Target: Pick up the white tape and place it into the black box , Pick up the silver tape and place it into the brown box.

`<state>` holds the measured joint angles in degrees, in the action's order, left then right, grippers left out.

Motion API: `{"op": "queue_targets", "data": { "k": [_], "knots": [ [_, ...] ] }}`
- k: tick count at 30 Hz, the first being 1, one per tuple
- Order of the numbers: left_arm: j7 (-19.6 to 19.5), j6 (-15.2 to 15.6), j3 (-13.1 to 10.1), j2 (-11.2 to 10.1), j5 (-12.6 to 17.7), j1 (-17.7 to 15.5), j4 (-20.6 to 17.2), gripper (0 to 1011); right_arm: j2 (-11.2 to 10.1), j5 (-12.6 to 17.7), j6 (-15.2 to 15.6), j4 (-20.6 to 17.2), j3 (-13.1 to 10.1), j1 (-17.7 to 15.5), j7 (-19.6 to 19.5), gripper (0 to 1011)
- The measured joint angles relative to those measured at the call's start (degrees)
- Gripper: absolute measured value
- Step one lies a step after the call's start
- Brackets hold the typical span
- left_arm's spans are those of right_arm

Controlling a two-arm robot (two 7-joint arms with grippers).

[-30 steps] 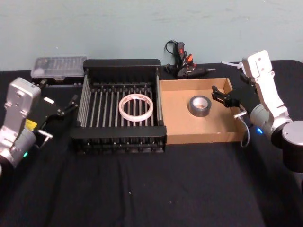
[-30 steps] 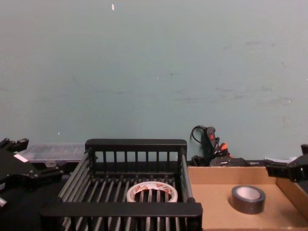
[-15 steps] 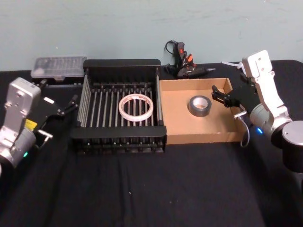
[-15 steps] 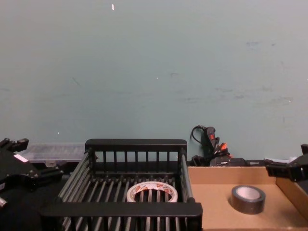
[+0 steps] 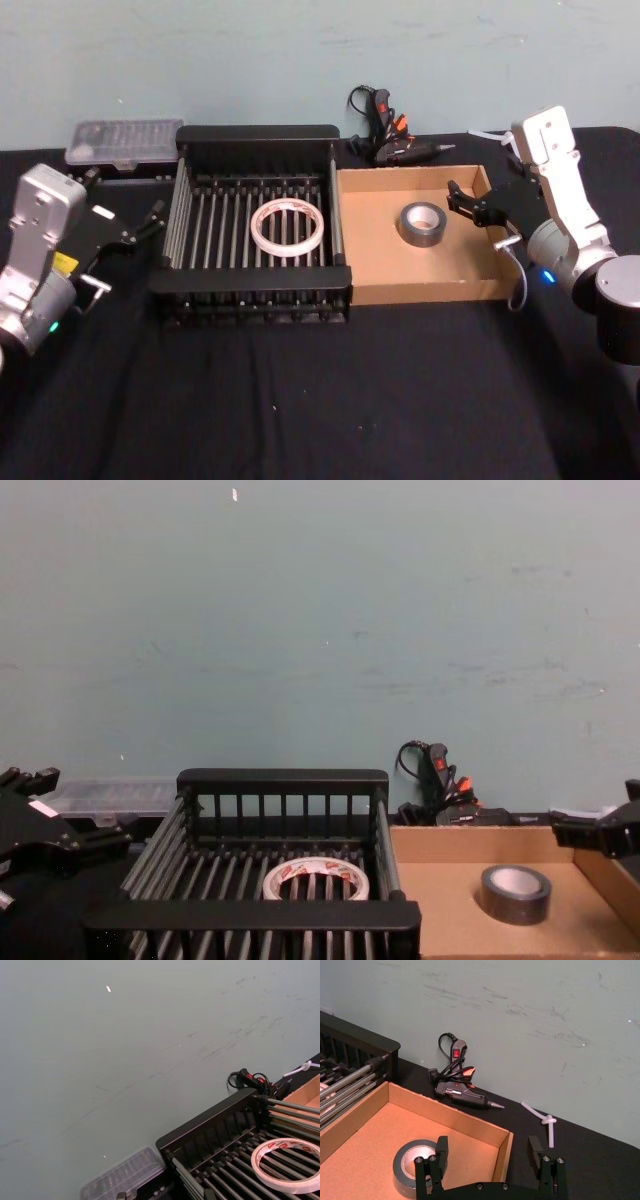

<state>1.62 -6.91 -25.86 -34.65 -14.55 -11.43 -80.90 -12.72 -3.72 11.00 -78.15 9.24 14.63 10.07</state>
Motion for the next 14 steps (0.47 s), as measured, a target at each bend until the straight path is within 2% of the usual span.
{"op": "queue_targets", "data": {
  "k": [14],
  "knots": [
    [0.0, 0.0, 0.0, 0.0, 0.0, 0.0, 0.0, 1001, 0.0, 0.0, 0.0, 0.0, 0.0, 0.0, 0.0, 1002]
  ]
}}
